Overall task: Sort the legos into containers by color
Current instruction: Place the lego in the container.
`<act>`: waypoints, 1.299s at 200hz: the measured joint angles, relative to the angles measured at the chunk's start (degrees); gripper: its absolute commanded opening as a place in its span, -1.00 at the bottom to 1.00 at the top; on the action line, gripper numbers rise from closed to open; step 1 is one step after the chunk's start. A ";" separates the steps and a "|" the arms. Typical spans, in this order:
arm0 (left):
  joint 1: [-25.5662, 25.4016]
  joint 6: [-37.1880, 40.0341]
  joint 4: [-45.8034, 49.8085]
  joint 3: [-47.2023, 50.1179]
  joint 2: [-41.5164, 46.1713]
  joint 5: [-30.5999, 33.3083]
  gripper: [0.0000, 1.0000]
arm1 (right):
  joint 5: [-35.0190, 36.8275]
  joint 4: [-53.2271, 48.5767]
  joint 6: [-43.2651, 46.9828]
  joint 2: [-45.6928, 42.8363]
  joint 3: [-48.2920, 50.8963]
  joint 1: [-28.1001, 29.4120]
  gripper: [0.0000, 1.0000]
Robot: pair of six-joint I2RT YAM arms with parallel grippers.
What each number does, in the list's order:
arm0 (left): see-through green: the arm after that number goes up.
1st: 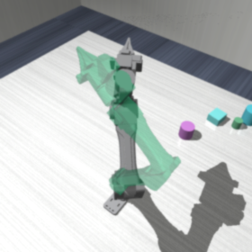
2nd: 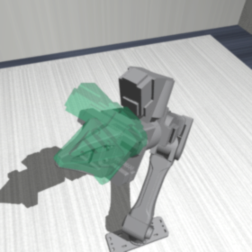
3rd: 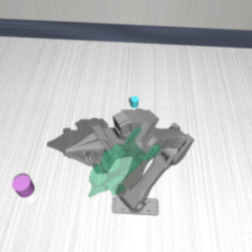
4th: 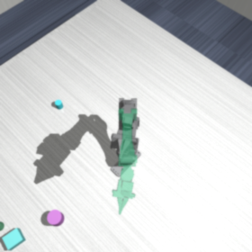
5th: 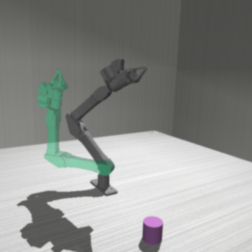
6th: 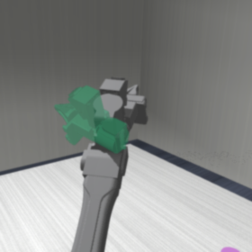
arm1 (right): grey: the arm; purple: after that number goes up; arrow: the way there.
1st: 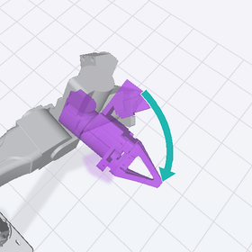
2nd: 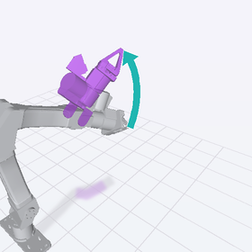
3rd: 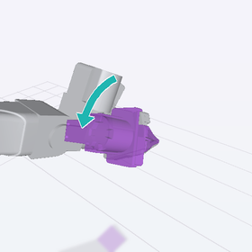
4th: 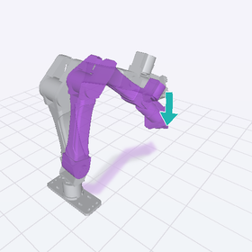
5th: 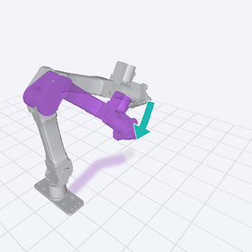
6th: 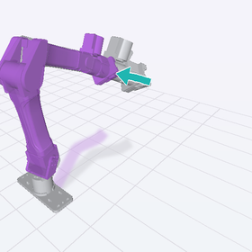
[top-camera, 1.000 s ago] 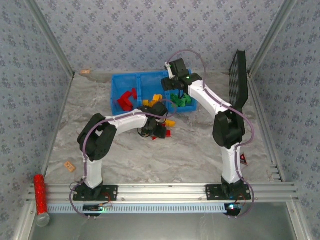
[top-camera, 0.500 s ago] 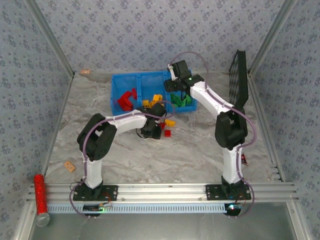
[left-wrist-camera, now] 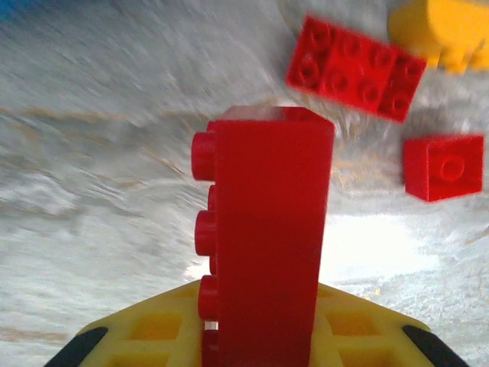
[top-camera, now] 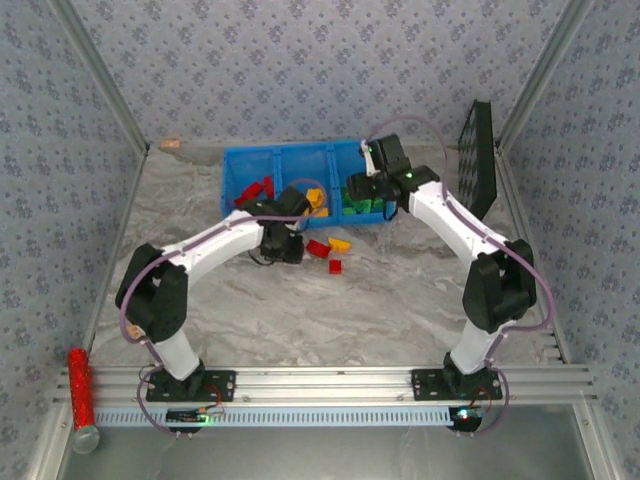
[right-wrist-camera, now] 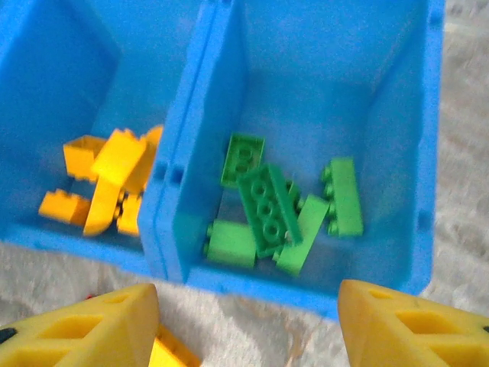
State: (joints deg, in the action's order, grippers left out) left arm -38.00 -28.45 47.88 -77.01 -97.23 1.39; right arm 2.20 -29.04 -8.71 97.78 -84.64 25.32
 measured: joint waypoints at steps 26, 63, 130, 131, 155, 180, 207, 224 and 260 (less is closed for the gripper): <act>5.95 3.26 1.36 -6.01 0.90 2.45 -0.48 | -2.71 -0.57 -3.17 -2.40 6.99 0.76 0.29; 14.73 7.61 1.31 -13.29 0.33 5.64 -0.49 | -5.77 -1.57 -9.66 -4.79 14.25 4.48 0.28; 21.46 9.42 -3.56 -19.50 -10.88 5.05 -0.50 | -4.74 0.63 -16.37 -4.11 17.92 12.22 0.30; 21.53 9.42 -3.56 -19.67 -11.21 4.96 -0.50 | -4.70 0.72 -16.37 -4.04 17.92 12.22 0.30; 22.05 9.55 -4.63 -21.49 -15.15 3.67 -0.50 | -3.23 2.10 -14.36 -0.52 17.46 12.15 0.35; 22.25 9.57 -4.74 -22.51 -17.29 2.25 -0.50 | -1.92 1.99 -8.94 4.57 13.49 12.04 0.35; 22.27 9.60 -5.25 -22.69 -18.84 1.16 -0.49 | -1.99 2.12 -2.01 7.54 9.57 11.43 0.32; 22.32 9.60 -5.44 -22.69 -19.21 0.70 -0.48 | -2.03 1.95 1.75 8.31 8.28 10.80 0.29; 22.69 9.57 -5.95 -22.69 -19.41 -0.33 -0.41 | -2.43 1.29 7.06 10.49 6.38 9.46 0.17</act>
State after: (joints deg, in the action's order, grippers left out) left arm -15.31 -18.87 41.93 -99.70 -116.64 1.06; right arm -0.23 -27.75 -1.65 108.27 -78.26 34.79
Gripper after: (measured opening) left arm 0.278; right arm 0.606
